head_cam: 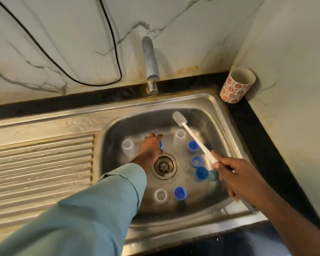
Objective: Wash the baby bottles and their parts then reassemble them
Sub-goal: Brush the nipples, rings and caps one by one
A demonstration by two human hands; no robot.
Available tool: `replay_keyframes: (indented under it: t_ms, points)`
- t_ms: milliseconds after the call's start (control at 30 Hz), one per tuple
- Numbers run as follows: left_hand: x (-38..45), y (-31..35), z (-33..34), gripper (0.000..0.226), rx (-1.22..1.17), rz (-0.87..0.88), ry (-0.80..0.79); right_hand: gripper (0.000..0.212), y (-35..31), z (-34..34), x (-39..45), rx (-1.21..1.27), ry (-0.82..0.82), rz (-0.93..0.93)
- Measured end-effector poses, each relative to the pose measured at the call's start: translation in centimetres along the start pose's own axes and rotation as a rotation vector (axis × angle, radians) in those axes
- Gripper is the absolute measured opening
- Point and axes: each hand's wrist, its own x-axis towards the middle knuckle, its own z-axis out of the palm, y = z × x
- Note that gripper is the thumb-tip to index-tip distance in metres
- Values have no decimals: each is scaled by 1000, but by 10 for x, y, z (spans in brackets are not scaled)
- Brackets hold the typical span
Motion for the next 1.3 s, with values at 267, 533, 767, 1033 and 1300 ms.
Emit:
replay_keyframes:
  t_ms: [267,533,767,1033,1300]
  points:
    - [26,17,29,87,-319,-66,226,35,8,-18,23,48,0,24]
    - [-10,94,59,29,-128,390,52,38,14,-24,34,61,40,39]
    - [9,106,68,18,246,269,-175,36,27,-31,23,26,29,48]
    - [10,87,101,16,-105,-105,-133,37,38,-26,11,13,20,-5]
    - [-10,74,64,21,-544,-347,-17,43,44,-35,-5,-223,-46,-150]
